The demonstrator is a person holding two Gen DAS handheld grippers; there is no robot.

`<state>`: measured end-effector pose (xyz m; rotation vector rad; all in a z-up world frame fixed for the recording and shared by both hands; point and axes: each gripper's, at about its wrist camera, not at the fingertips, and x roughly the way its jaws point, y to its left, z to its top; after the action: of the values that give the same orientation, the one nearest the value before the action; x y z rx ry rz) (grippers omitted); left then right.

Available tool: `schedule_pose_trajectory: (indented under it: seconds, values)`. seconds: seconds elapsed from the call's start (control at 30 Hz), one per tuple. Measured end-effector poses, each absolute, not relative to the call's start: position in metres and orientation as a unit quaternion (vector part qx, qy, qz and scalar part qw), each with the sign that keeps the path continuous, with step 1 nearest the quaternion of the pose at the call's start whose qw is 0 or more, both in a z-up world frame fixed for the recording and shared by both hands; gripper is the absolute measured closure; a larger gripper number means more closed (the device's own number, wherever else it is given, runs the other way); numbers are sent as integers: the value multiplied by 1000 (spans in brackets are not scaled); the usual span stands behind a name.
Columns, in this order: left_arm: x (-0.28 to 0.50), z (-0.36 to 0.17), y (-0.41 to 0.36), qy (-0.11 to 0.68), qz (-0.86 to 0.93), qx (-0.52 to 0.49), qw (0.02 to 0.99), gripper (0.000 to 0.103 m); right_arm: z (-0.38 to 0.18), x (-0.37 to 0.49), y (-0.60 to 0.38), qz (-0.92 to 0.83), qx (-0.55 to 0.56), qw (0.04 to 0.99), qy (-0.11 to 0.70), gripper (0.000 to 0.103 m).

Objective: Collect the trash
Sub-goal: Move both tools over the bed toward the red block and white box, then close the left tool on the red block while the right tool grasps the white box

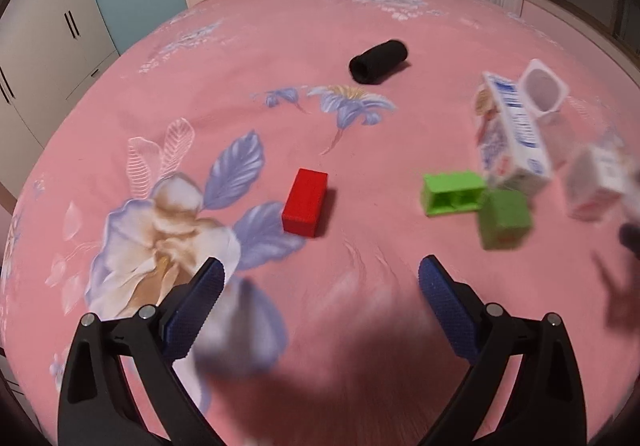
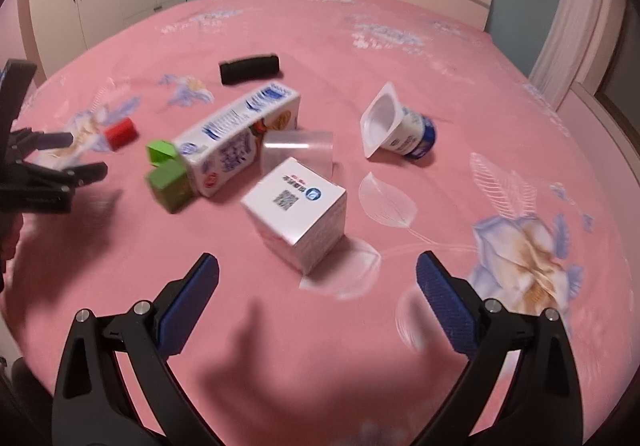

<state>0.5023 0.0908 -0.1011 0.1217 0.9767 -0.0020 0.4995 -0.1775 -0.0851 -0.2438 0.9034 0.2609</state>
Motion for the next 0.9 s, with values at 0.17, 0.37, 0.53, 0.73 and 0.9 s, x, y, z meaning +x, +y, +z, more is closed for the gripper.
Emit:
schedule_pose_trajectory:
  seconds: [0.17, 0.37, 0.53, 0.73, 0.9]
  values:
    - [531, -119, 101, 481, 0, 50, 875, 6, -106, 527, -174, 136, -117, 876, 447, 7]
    - [548, -121, 109, 479, -11, 31, 877, 41, -114, 543, -165, 151, -122, 872, 449, 27]
    - [550, -118, 106, 486, -34, 16, 873, 81, -116, 545, -163, 160, -117, 865, 460, 43]
    - [537, -108, 103, 489, -35, 13, 871, 81, -94, 532, -171, 155, -112, 872, 450, 43]
    - [510, -72, 97, 468, -35, 22, 883, 81, -58, 510, -178, 152, -108, 883, 431, 43]
